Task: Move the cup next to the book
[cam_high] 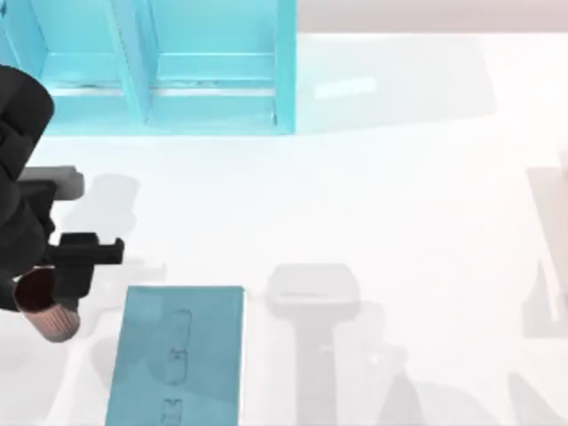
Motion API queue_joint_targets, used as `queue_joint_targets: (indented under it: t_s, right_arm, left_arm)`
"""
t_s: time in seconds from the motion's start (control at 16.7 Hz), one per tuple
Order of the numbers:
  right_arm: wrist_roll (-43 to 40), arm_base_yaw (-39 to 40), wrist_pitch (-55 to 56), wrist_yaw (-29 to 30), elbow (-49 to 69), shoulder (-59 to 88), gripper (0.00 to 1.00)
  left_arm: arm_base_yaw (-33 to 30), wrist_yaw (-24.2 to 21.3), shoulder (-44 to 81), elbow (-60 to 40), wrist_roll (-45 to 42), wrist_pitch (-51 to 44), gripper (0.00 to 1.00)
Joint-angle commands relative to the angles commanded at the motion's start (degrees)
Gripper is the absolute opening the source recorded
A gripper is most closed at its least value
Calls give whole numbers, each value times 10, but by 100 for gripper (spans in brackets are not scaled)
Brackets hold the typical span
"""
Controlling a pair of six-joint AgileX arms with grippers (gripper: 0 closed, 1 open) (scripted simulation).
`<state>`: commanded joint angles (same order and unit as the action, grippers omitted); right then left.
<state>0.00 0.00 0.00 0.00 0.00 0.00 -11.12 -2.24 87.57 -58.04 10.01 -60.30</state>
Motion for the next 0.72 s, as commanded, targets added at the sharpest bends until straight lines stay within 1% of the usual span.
queue_joint_targets:
  t_s: [0.36, 0.42, 0.72]
  right_arm:
    - [0, 0, 0, 0, 0, 0, 100]
    - [0, 0, 0, 0, 0, 0, 100]
    - [0, 0, 0, 0, 0, 0, 100]
  left_arm:
    - [0, 0, 0, 0, 0, 0, 98]
    - [0, 0, 0, 0, 0, 0, 100]
    - [0, 0, 0, 0, 0, 0, 100]
